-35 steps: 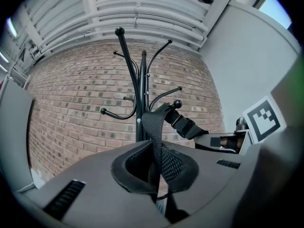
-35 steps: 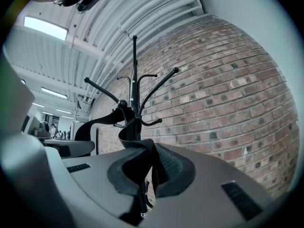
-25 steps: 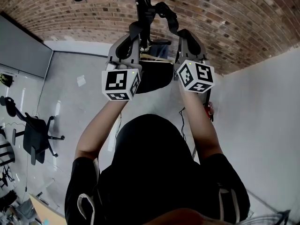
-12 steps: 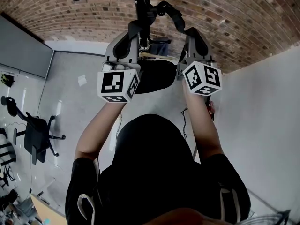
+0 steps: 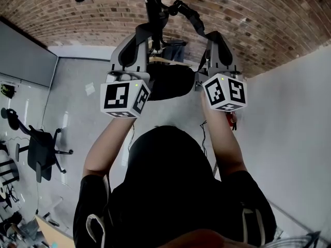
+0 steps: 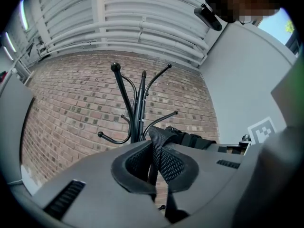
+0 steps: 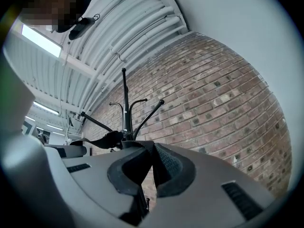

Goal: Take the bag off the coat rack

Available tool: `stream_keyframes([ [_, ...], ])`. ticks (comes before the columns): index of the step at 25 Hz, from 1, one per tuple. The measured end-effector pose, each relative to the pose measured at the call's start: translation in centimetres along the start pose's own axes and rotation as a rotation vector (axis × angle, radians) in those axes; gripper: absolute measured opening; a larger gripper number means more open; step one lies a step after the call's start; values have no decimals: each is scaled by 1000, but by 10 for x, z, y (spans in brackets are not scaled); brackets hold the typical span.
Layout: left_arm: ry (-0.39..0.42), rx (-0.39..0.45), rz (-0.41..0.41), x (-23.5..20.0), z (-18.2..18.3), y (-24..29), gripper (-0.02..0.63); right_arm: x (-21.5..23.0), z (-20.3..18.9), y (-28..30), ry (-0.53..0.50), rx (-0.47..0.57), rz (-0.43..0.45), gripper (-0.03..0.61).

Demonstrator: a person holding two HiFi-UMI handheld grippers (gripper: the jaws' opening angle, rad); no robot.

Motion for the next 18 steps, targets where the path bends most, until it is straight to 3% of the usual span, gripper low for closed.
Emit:
stream_keyframes([
  [8, -54, 27, -12, 3, 14, -2, 20, -5, 18, -12, 10, 39, -20, 21],
  [18, -60, 33, -13, 6, 18, -16, 20, -12, 25, -29, 26, 56, -33, 21],
])
Point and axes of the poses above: the fingertips, and each gripper's own axes: y forward along the fingers, x to its right, z out of its top, the point moved 1 cm from there along -y, backward along the fingers, and after that the axes turned 5 degrees about x, right-handed, at the moved point
